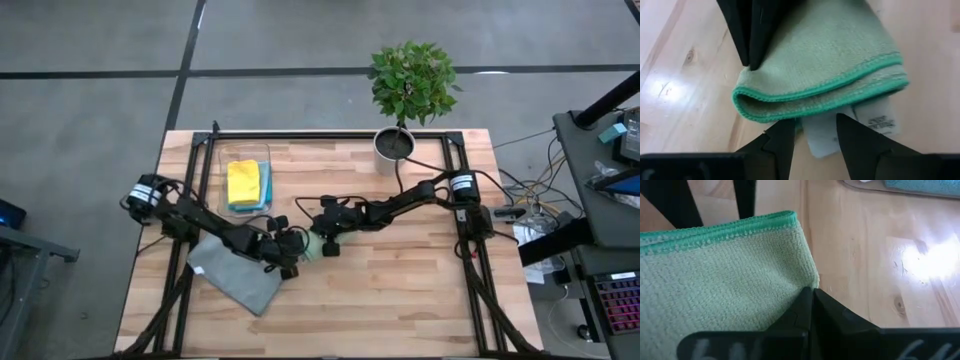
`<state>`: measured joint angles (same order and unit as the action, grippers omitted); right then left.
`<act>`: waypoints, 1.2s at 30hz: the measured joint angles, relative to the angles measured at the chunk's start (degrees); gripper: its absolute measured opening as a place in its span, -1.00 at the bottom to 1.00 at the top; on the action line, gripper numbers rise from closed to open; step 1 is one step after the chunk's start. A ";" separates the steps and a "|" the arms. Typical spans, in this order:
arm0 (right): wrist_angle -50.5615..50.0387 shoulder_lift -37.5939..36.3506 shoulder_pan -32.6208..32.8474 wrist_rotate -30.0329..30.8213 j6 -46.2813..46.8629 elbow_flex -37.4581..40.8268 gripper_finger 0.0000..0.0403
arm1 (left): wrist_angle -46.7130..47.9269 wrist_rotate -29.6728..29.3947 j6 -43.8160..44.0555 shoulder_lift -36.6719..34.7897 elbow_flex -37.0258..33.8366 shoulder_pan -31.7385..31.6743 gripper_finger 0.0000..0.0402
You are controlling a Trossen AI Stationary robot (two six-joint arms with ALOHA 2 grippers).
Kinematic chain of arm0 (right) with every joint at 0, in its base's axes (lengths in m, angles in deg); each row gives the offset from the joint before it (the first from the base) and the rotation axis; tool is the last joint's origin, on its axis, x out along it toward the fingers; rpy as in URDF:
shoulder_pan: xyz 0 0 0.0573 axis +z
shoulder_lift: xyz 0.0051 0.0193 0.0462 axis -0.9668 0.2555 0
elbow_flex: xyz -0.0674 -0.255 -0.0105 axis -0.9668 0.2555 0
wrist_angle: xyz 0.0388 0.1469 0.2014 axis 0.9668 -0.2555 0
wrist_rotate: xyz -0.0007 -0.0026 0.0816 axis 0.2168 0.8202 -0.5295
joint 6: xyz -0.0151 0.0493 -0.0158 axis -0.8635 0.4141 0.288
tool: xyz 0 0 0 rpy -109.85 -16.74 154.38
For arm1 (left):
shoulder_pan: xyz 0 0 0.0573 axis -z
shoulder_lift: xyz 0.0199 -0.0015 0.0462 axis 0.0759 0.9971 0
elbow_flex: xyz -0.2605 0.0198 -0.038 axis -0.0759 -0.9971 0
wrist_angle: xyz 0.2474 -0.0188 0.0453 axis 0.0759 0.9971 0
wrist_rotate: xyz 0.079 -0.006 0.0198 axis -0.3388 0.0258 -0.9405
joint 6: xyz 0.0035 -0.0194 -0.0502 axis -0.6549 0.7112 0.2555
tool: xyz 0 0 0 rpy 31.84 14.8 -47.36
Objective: Fold microfiber towels
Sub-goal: Stack the folded light green microfiber towel on top of the yellow microfiber towel on the bin
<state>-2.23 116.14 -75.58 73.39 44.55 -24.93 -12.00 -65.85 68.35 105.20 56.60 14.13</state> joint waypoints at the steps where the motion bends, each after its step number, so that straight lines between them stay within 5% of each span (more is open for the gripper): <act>1: -0.12 -0.07 0.00 0.01 0.00 0.02 -0.96 | 0.06 0.20 0.02 -0.41 0.00 0.00 -0.35; 18: 0.03 -1.03 -0.02 -0.20 -0.11 0.26 -0.96 | 0.28 -3.49 -1.60 -7.89 -0.09 -0.05 -0.35; 36: -0.39 -2.72 0.45 -0.20 -0.15 0.35 -0.96 | -5.40 -7.39 0.27 2.11 0.01 -0.75 -0.35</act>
<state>-2.61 113.42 -75.12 73.19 44.40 -24.58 -17.39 -73.24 68.63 107.32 56.61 13.38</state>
